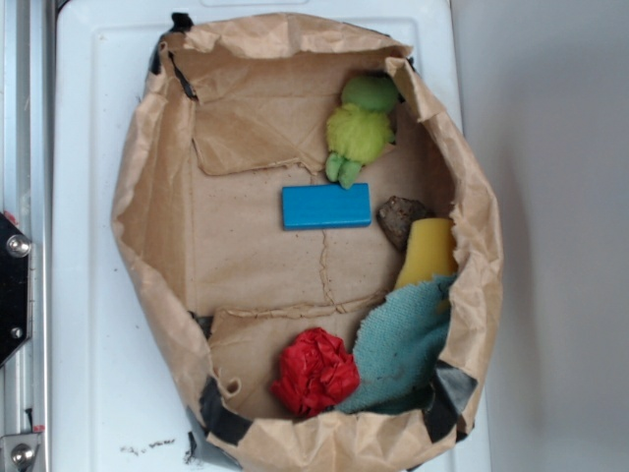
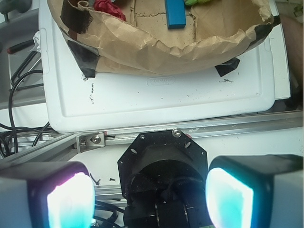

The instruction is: Grab the blue block.

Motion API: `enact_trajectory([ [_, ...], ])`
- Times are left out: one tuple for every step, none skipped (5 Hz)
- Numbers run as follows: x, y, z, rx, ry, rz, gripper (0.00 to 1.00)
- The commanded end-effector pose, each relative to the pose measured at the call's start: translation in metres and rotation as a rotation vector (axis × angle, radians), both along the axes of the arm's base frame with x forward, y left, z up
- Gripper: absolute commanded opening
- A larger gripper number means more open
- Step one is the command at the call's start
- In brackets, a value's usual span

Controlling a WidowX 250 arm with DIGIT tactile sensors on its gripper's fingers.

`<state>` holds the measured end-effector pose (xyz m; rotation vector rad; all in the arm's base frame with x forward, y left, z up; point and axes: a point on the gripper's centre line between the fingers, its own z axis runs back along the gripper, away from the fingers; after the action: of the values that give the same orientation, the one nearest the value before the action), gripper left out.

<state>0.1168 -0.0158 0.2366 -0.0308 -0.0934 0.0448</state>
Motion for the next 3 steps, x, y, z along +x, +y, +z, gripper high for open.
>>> enact_trajectory([
  [0.000,0.000,0.000,0.000,0.000,0.000,1.00],
  [0.035,-0.009,-0.009,0.021,0.103,-0.043,1.00],
  [0.064,-0.011,-0.014,0.059,0.091,0.016,1.00],
])
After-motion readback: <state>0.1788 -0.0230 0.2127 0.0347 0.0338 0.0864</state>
